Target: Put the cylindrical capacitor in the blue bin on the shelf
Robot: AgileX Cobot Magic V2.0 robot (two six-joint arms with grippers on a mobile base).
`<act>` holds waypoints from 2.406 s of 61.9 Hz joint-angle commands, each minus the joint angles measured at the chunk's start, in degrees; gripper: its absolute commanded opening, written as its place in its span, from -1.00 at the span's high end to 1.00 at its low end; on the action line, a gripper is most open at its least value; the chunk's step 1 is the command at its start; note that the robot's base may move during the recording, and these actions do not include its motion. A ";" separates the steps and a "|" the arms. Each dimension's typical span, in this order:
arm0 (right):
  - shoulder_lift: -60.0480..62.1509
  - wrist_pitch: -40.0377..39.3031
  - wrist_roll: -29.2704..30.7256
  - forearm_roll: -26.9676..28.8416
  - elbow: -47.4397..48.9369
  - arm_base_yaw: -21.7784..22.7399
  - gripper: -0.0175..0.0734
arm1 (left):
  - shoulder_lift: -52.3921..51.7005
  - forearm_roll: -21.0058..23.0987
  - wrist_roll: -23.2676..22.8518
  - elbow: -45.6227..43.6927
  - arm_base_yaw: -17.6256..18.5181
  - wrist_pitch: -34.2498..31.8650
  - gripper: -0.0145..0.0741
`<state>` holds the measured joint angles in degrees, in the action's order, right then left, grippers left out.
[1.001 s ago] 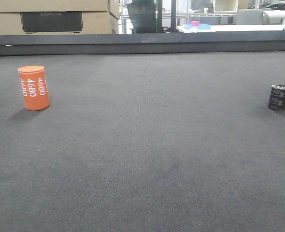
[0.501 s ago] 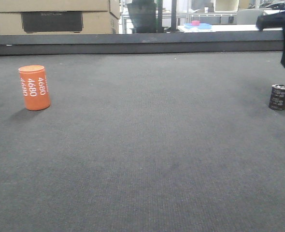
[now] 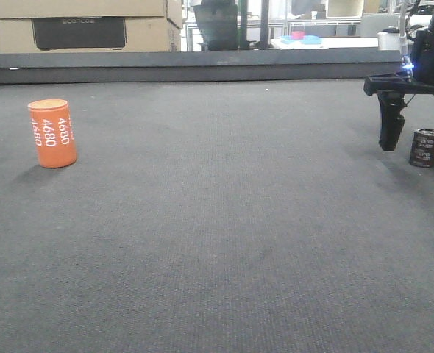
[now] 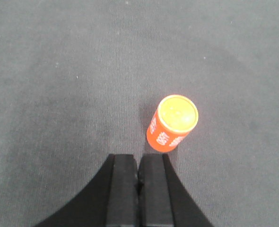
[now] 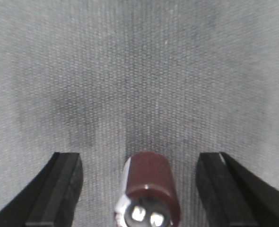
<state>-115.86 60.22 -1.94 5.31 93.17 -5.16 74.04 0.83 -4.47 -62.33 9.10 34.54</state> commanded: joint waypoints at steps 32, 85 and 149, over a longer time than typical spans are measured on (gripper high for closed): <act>0.24 1.78 0.08 -3.62 0.51 -0.15 -0.24 | -0.13 0.56 -0.33 -0.53 -0.10 0.14 0.92; 0.15 1.75 0.08 -1.91 0.51 -0.15 -0.24 | -0.13 0.67 -0.33 -0.53 -0.10 0.92 0.92; -1.76 3.82 0.08 -1.91 0.51 -0.15 0.97 | 22.35 -0.08 2.97 -27.53 6.67 10.37 -0.42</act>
<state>-116.58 63.00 -2.01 4.07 93.85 -5.39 93.99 0.67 -1.54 -87.44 15.47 43.59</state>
